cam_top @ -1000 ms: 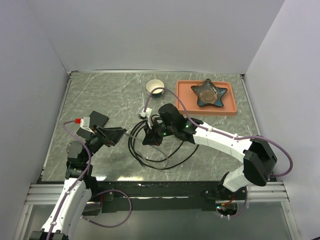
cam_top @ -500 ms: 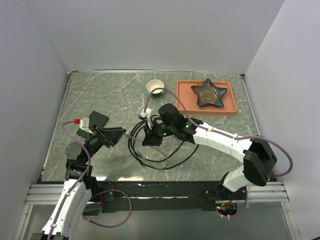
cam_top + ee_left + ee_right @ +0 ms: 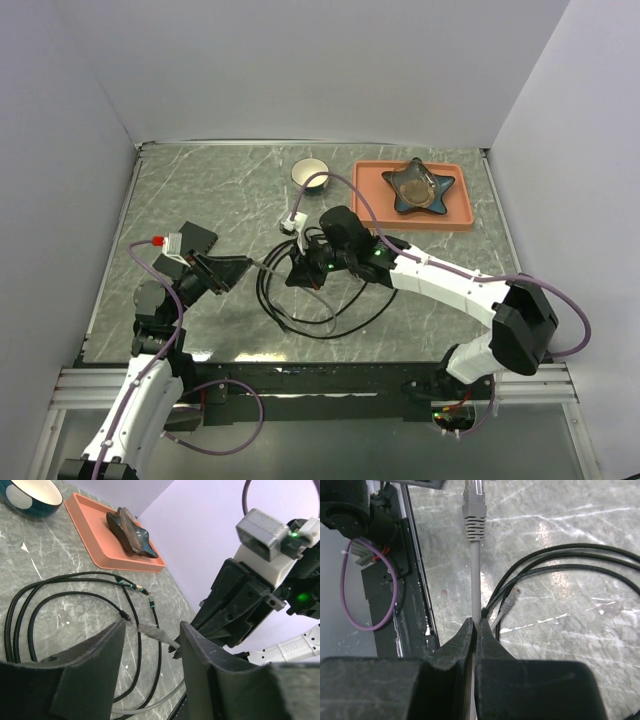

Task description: Insert the plug into the switch port

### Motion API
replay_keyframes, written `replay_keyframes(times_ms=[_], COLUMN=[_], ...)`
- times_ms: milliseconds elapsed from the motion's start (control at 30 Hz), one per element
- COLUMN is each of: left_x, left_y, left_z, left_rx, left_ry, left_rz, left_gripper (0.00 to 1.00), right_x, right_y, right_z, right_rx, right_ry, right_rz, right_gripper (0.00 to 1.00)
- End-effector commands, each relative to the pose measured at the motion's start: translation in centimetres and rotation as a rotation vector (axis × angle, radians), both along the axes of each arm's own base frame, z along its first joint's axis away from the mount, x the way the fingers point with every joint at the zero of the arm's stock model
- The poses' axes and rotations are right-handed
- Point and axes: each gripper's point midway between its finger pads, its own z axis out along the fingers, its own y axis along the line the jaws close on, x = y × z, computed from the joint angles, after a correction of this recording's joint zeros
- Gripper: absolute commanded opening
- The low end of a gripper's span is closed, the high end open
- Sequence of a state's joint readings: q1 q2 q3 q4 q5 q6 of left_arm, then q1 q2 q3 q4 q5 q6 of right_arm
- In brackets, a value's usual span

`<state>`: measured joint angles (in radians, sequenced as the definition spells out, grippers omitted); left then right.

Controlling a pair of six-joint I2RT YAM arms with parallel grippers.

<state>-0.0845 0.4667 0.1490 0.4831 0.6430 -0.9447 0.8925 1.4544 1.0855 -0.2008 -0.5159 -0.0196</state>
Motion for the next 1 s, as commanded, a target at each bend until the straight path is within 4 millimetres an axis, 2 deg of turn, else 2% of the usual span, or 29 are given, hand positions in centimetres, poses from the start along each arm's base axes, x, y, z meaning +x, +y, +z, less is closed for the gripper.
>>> replay_keyframes(times_ms=[0,200,400,533,767,867,900,967], left_x=[-0.4,-0.6,-1.1,-1.3,-1.4,-1.4,-1.4,-1.4], left_y=[-0.3,-0.5,-0.6,-0.7,-0.7,-0.7,-0.7,-0.7], left_z=[0.7,0.8,1.5,1.8,2.0,2.2,2.2,2.2], left_rx=[-0.002,-0.019,-0.048,-0.058,-0.071,-0.072,-0.072,-0.068], left_ry=[-0.057,-0.062,-0.095,-0.104,-0.108,-0.109,-0.110,-0.112], left_rz=[-0.029,-0.043,-0.060,-0.067,-0.072,-0.068,-0.064,-0.063], left_gripper=[0.49,0.48,0.52,0.49,0.35,0.26,0.19,0.13], right_x=[-0.2,-0.5,-0.6,-0.8,-1.2,-1.4,-1.4,-1.4], right_y=[0.3,0.4,0.5,0.7,1.1,1.1,1.2,1.2], right_z=[3.1,3.3,2.8,2.7,2.6,2.4,2.3,2.3], right_rx=[0.085,0.095,0.084,0.088,0.091,0.087,0.085,0.084], right_ry=[-0.058,-0.050,-0.030,-0.025,-0.005,-0.004,-0.005,-0.006], right_rz=[0.001,0.017,0.022,0.039,0.066,0.068,0.067,0.066], right_gripper=[0.00,0.00,0.00,0.00,0.00,0.00,0.00,0.00])
